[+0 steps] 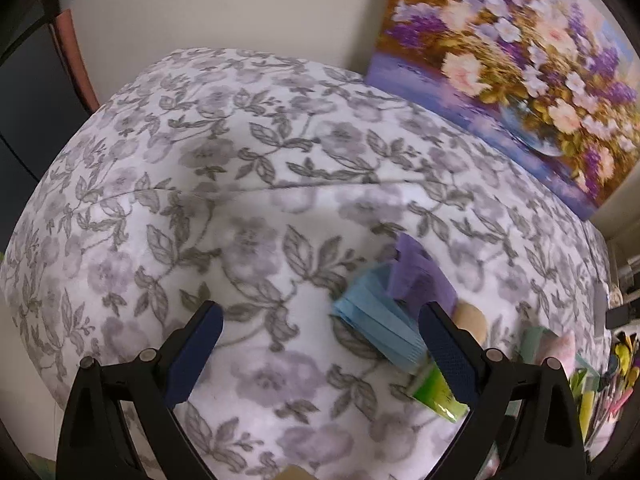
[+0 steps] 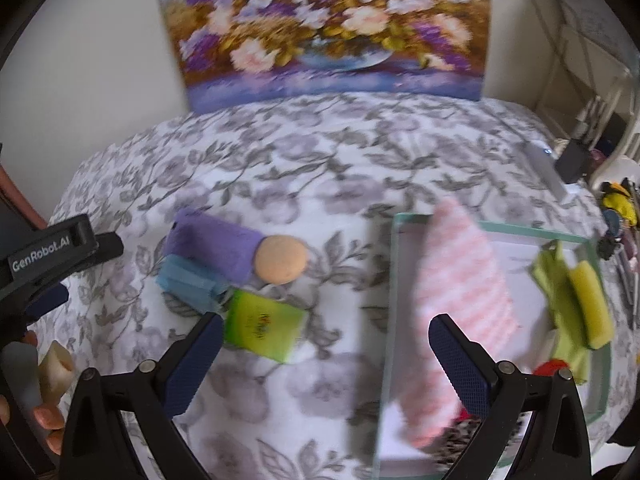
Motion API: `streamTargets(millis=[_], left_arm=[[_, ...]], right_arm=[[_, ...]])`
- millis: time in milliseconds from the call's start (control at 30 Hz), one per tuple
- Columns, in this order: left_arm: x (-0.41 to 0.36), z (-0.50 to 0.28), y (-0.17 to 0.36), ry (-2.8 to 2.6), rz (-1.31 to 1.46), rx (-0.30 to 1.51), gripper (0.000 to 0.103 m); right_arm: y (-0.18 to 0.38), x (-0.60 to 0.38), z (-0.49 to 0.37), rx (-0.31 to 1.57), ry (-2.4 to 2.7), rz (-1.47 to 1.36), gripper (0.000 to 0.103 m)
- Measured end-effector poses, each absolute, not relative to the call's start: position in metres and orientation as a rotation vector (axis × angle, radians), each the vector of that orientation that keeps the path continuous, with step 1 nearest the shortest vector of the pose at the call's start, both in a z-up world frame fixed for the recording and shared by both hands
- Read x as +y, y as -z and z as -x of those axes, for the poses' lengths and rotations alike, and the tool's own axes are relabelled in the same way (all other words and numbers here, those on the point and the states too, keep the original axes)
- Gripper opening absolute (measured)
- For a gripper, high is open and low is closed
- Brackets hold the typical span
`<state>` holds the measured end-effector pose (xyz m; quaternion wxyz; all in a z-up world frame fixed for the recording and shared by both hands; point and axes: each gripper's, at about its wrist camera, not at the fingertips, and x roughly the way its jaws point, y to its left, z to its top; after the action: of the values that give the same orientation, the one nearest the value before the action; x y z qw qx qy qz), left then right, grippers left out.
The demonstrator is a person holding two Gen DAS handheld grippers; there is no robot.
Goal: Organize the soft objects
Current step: 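Grasp the blue face mask with the left tool while the right tool grasps the green tissue pack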
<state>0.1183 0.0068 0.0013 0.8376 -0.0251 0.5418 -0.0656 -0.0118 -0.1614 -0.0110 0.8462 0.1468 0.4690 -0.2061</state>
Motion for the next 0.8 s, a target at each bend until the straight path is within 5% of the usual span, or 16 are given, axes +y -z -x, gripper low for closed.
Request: streamTargets(millis=[800], left_arm=[[0.004, -0.156, 0.072, 0.172, 0.119, 1.342, 0.102]], right_arm=[[0.08, -0.156, -0.032, 1.147, 0.382, -0.386, 0.103]])
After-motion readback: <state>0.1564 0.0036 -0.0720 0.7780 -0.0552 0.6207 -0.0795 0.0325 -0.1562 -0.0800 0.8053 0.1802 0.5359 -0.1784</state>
